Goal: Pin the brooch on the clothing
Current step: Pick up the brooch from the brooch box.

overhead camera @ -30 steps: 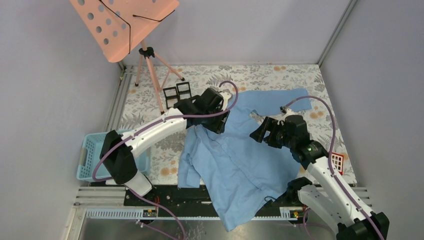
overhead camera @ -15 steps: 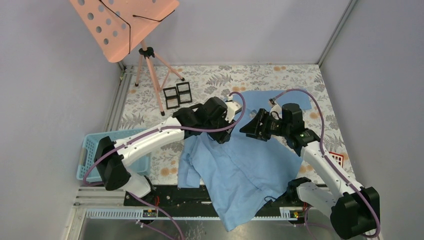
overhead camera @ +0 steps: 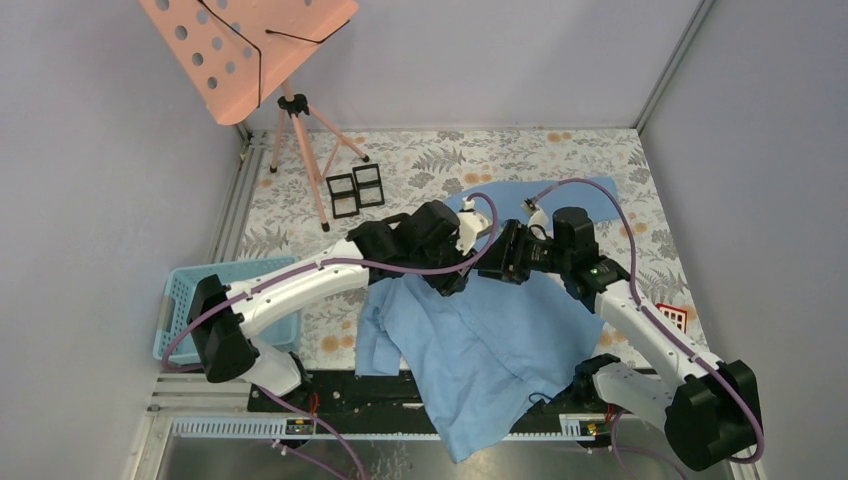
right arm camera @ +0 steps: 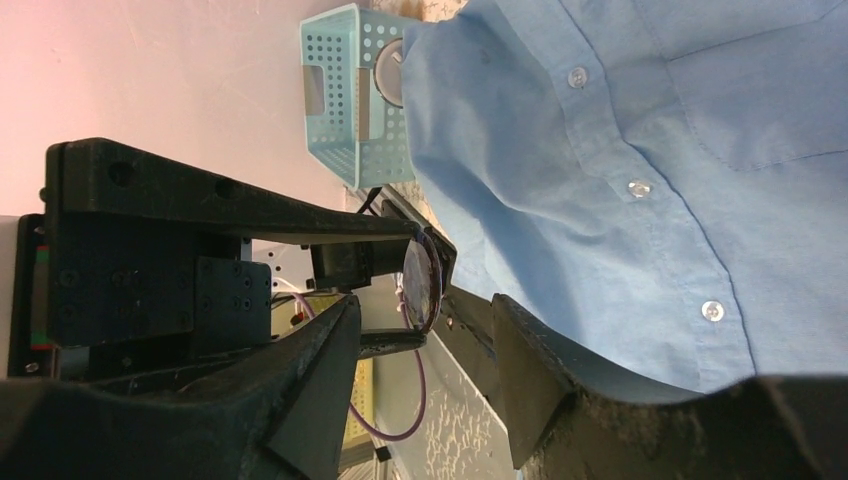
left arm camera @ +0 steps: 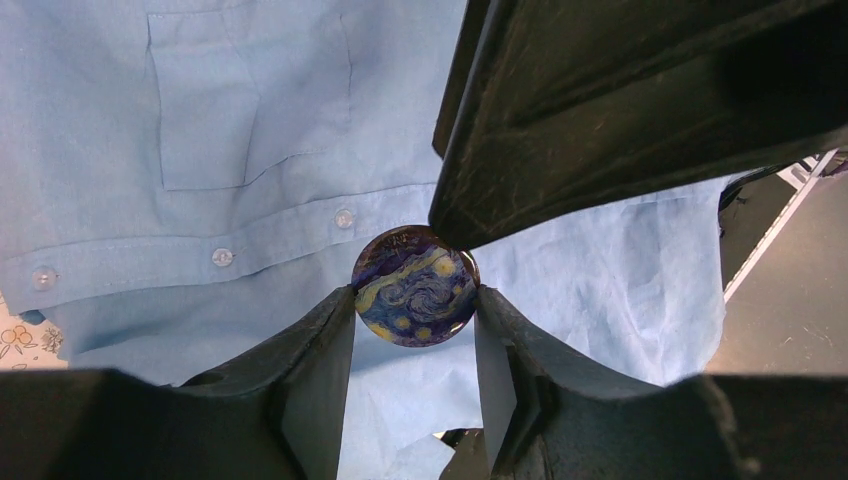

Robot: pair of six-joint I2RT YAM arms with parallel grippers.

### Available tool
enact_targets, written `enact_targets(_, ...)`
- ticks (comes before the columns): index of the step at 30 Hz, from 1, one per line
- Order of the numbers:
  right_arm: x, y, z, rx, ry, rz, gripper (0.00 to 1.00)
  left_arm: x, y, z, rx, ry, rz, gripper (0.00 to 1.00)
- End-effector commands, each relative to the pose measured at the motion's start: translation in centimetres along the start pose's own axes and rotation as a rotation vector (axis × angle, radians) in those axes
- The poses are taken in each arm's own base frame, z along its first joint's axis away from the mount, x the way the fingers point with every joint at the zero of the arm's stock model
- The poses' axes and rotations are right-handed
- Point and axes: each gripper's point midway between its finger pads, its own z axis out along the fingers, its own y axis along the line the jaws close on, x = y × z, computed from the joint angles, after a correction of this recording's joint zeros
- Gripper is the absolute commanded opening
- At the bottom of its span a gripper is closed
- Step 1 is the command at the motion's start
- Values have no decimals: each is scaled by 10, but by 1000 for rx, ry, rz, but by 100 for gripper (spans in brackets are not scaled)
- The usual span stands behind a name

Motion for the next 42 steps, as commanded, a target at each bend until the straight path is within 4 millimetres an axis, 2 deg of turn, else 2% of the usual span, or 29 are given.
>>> enact_targets(1,5,13,7,-58,25,-17,57,-19,-10,-13,37,-82,31,40)
enact_targets(11,15,8,13,-52,45,3,51,-21,-10,-12,32,-87,28,40)
enact_targets(34,23,12,19,-79,75,11,34,-18,-10,-9,34,-79,23,40)
enact_targets(42,26,13,20,-83,89,5,19,-19,-10,-9,32,-80,25,40)
